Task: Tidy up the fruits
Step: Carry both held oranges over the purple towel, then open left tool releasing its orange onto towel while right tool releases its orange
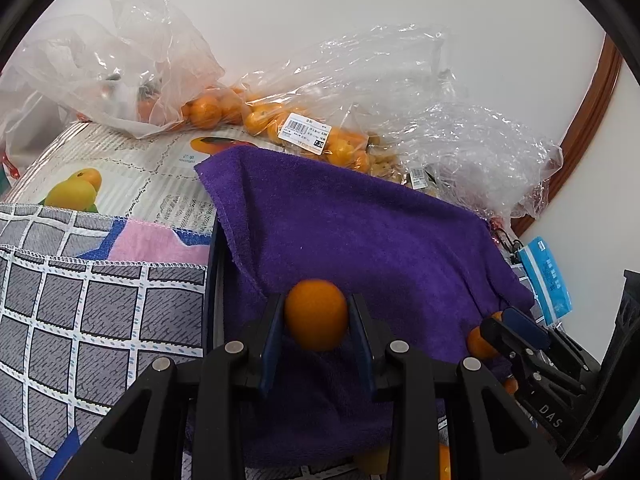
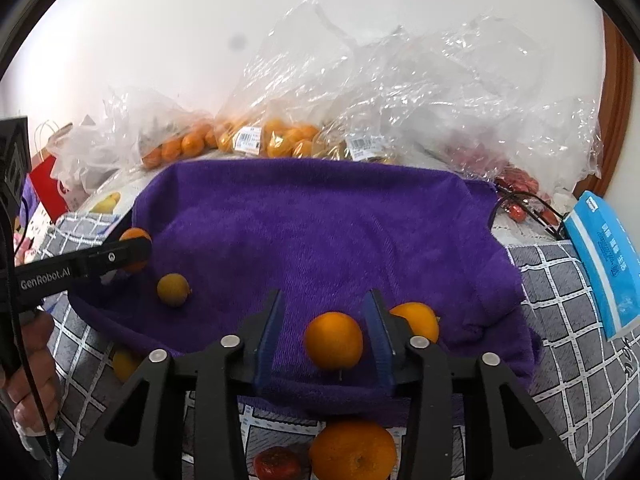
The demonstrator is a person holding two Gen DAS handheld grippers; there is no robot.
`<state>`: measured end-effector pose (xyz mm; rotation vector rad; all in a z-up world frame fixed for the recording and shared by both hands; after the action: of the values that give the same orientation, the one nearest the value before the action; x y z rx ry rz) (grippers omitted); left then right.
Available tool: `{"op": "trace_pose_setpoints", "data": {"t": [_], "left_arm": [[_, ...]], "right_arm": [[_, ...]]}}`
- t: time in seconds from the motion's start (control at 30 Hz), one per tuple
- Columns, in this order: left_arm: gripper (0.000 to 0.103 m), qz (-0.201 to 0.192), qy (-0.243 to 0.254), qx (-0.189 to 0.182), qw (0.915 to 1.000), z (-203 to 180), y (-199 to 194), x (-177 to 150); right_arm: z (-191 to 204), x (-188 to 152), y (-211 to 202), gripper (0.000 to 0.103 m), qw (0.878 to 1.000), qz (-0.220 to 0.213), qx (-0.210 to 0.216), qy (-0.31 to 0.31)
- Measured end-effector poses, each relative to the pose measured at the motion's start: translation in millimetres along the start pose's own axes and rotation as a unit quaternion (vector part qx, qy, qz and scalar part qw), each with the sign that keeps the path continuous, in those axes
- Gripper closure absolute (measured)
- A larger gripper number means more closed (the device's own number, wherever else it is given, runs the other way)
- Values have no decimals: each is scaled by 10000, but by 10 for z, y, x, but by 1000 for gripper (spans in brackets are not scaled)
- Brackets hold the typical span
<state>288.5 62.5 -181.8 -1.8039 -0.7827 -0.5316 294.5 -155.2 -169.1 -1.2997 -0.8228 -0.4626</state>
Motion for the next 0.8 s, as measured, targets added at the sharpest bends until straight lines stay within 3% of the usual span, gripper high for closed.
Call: {"op": "trace_pose_setpoints", "data": {"t": [0.2,0.8], "left_arm": [[66,-178,-4,-163,9997,-3,-94,40],[64,-502,55,-328,9982,-87,-256,60]], "right_arm": [[-90,31,-61,56,9996,-162,-4,227],[-146,138,-251,56,9973,-494,-304,441]]}}
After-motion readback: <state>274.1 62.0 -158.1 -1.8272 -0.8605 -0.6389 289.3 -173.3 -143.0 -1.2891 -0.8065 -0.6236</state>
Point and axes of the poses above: each gripper's, at about its wrist camera, not at the fingertips, and y roughly the way its jaws point, z to its left, x to its top, the point moved 3 cm from there along y, roughly the way its jaws point, and after that the axes turned 2 degrees about -z, right-handed, at the moved point
